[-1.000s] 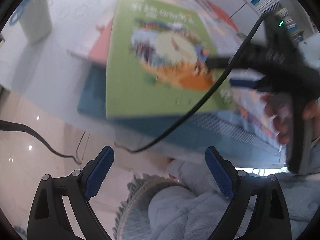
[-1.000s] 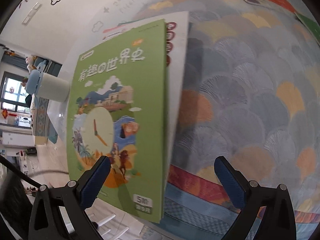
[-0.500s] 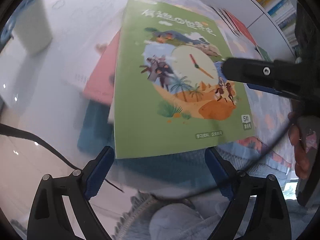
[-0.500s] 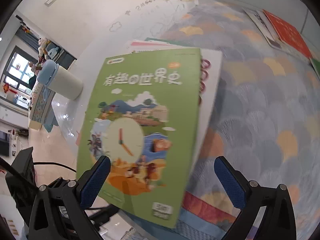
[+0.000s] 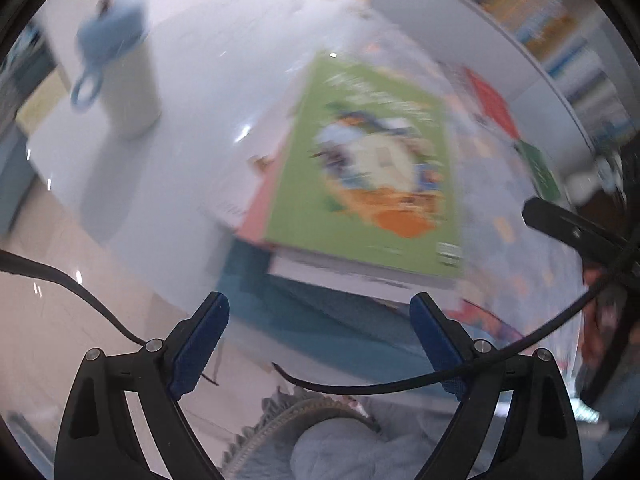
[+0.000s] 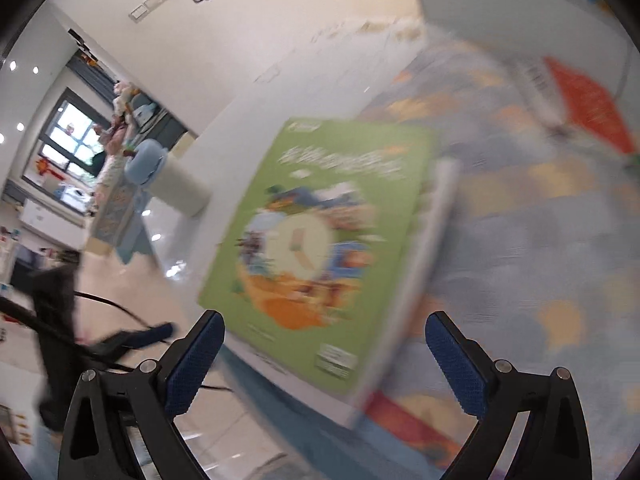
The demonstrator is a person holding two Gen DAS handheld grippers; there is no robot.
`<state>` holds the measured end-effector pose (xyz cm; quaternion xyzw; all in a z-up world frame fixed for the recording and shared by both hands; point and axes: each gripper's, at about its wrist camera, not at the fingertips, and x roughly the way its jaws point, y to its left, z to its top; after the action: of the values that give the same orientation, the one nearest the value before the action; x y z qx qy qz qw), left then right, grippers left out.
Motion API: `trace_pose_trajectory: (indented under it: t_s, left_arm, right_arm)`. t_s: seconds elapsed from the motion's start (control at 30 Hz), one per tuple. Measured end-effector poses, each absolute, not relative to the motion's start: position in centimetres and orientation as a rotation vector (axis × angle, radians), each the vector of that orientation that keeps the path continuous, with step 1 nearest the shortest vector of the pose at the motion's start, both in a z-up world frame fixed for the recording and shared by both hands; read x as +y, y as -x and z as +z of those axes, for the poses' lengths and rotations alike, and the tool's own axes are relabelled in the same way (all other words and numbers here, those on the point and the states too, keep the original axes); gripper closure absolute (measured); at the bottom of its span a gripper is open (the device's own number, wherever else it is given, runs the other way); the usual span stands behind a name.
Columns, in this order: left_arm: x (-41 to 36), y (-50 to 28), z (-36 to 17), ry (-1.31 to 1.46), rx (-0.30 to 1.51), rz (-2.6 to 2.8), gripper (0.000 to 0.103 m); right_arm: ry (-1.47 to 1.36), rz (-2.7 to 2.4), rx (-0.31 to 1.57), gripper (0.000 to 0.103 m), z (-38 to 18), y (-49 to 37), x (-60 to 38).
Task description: Organize books
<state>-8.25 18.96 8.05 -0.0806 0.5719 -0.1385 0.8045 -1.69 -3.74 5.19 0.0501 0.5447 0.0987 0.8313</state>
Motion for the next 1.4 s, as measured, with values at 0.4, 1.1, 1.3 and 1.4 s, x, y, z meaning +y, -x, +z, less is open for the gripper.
trace_pose_trajectory:
  t_s: [0.4,1.1,1.3,1.4]
  left_arm:
    - [5.4,8.3,21.4,0.011,1.063,-0.745,0.0]
    - [-26.6,-3.6,23.8,-0.342,0.799,-1.221,0.0]
    - [-32.8,-10.0,15.7,-0.404,0.909,-1.16,0.0]
    - [-34.7,-13.3,11.3,-0.332,0.995,-1.166,0.0]
  right_arm:
    - [-0.122,0.238,0.638,0.0,22.3,11.4,-13.9]
    - [-0.309,-0.423,0.403,0.0,24.4,14.7,-41.3]
    - [-0.398,-0.562,0.594,0.0,14.8,10.2,-48.5]
    - [-0.461,-0.555,0.66,0.0,11.4,8.2,-50.0]
